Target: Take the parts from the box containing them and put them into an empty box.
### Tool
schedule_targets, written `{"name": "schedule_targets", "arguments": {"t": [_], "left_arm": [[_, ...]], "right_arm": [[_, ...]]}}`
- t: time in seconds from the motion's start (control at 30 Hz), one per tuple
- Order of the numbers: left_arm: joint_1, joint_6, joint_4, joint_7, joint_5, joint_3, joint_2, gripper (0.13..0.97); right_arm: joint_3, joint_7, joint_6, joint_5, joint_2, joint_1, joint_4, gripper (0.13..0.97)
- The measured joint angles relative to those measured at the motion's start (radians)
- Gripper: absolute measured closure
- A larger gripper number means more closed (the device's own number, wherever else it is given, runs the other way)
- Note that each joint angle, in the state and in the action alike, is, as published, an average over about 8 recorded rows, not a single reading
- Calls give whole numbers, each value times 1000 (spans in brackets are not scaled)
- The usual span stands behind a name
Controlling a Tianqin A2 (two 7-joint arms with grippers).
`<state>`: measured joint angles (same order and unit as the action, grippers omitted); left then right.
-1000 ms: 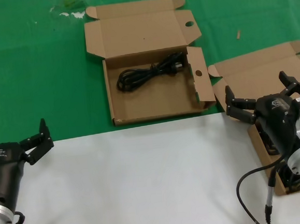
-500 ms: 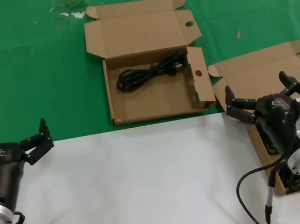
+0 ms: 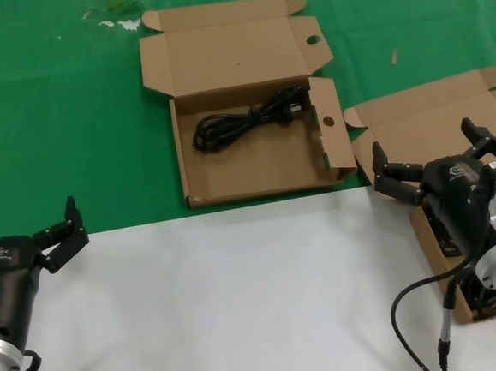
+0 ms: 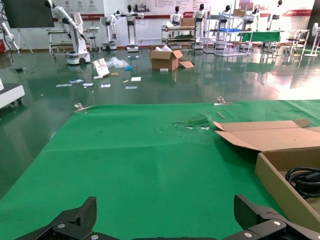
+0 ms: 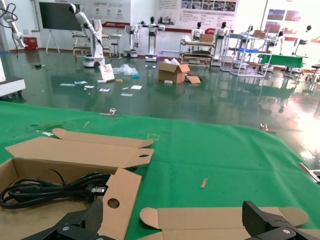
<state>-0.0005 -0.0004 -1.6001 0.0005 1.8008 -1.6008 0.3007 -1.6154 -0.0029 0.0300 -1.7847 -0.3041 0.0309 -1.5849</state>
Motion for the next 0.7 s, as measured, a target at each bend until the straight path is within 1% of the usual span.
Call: {"name": "schedule_targets", "arguments": {"t": [0.7], "left_arm": [[0, 0, 0, 0, 0, 0, 0, 132]], "right_arm": [[0, 0, 0, 0, 0, 0, 0, 129]]}}
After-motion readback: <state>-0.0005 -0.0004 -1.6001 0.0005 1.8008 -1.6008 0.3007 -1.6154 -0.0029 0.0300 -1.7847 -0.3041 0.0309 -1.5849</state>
